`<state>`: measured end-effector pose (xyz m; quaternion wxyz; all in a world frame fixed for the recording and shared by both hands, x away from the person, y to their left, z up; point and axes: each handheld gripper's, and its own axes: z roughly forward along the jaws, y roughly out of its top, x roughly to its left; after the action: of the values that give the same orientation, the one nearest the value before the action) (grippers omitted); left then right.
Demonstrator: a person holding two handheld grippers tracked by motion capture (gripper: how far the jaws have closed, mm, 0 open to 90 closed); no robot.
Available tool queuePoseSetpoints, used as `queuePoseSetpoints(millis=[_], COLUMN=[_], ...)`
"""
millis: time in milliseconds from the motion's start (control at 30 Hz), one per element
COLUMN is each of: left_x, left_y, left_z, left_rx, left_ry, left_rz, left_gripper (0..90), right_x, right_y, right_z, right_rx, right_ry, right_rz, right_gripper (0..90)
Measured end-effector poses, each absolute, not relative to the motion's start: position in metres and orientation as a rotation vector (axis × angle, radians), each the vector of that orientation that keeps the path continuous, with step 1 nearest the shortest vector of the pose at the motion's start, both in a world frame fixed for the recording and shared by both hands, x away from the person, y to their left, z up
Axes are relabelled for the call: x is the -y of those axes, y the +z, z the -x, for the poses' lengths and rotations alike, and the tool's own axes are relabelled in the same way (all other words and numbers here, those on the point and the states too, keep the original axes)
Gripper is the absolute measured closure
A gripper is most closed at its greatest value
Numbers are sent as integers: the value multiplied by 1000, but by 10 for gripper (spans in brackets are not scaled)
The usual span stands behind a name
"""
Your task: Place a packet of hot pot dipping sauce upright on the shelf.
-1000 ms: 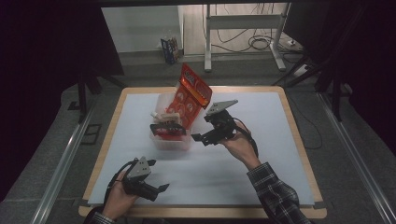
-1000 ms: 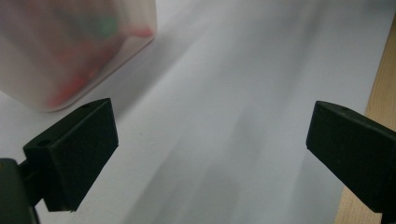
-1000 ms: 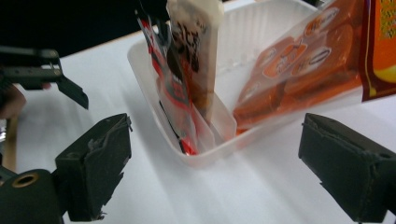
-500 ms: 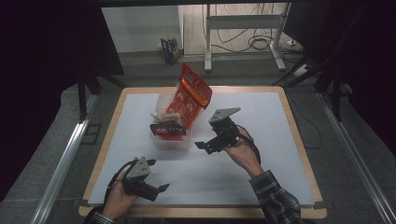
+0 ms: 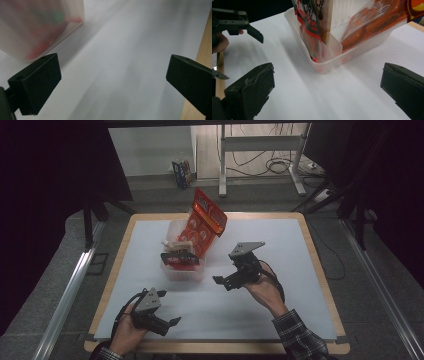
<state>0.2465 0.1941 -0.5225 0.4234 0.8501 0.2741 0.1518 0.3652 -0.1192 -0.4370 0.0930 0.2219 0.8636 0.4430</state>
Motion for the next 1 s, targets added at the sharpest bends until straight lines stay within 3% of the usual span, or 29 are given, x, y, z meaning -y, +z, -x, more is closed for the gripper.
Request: queuePoseSetpoints(millis=[1000], left_x=[-194], left_y=[-522], left_z=[-245], left_rx=[-679], left_ry=[416], left_rz=[-2130], left_gripper=[0], right_x=[144], right_y=[-453], right_z=[-340], right_rx=[-2530], right_ry=[1254], right_rz=[-729], right_gripper=[0])
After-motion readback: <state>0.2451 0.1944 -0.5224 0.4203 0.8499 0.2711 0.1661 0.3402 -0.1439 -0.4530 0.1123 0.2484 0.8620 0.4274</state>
